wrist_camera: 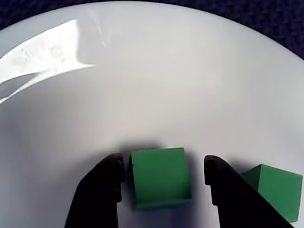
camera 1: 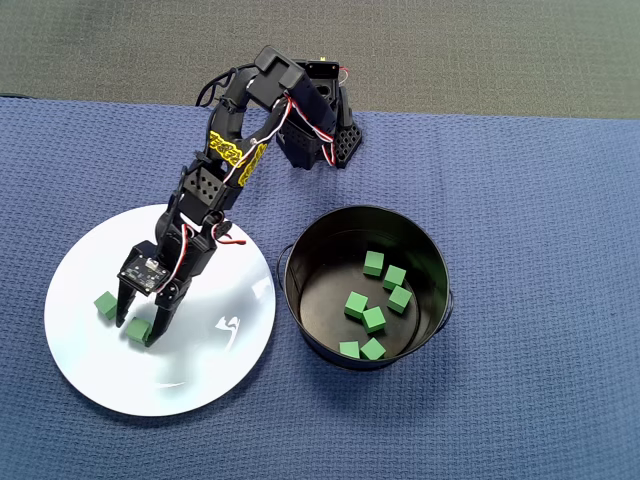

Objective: Pick up the green cubes from the white plate and place them in the black recipient

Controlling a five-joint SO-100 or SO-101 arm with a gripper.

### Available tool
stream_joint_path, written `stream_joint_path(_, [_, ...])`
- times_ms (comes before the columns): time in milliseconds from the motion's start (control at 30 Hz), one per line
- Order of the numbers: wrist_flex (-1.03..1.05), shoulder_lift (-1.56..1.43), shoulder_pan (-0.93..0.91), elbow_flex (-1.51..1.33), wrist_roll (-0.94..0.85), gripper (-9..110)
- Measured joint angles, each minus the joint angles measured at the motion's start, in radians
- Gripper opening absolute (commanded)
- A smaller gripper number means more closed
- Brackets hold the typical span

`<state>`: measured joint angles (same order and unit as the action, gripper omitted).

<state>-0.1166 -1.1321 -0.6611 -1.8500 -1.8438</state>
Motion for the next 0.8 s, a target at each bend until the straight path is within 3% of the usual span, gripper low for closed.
stream_joint_path(133, [-0.031, 0.0, 0.0, -0.038, 0.006, 1])
stream_joint_path(433, [-0.052, -0.014, 0.003, -0.054, 0.041, 0])
stream_joint_path(800, [0.276, -0.376, 0.13, 0.0, 0.175, 0])
